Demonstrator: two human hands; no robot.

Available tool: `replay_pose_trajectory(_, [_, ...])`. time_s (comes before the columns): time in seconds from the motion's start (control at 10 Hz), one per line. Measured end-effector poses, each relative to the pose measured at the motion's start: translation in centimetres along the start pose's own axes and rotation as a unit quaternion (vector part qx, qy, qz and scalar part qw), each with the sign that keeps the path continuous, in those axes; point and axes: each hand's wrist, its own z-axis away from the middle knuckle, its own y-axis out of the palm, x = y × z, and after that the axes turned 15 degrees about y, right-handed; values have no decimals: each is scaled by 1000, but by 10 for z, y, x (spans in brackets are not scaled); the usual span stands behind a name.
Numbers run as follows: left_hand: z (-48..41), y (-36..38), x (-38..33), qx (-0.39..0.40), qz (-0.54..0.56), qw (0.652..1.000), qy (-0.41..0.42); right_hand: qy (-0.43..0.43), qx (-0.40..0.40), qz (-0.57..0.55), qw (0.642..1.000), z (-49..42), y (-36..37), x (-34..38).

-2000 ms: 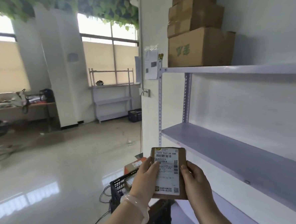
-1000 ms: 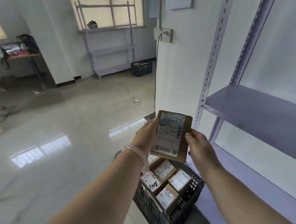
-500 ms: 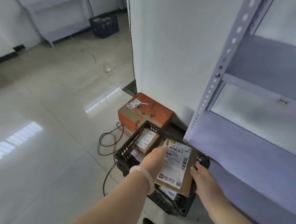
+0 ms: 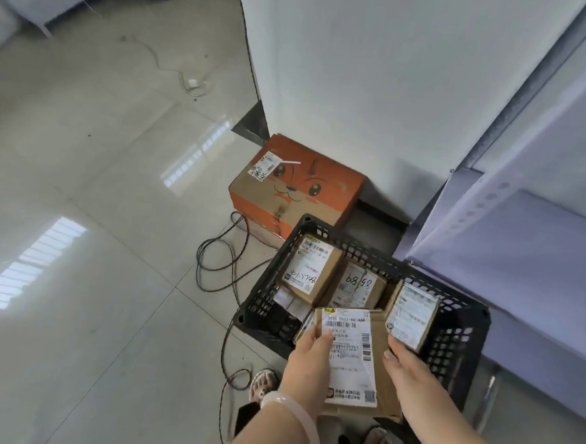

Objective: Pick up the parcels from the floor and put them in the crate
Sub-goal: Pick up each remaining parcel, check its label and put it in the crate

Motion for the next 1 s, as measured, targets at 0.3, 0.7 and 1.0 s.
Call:
replay_pose_trajectory(0.3, [-99,-82,-12,-49,-159,985,41,-2,-11,-65,998,-70,97,52])
replay_pose_trajectory(0.7, [-148,-90,-9,16,-226,974,16,26,5,-166,986,-100,121,59])
replay_pose_trajectory(1.0, [-166,-98,2,31,-242,969,40,22,11,-255,967,-104,125,54])
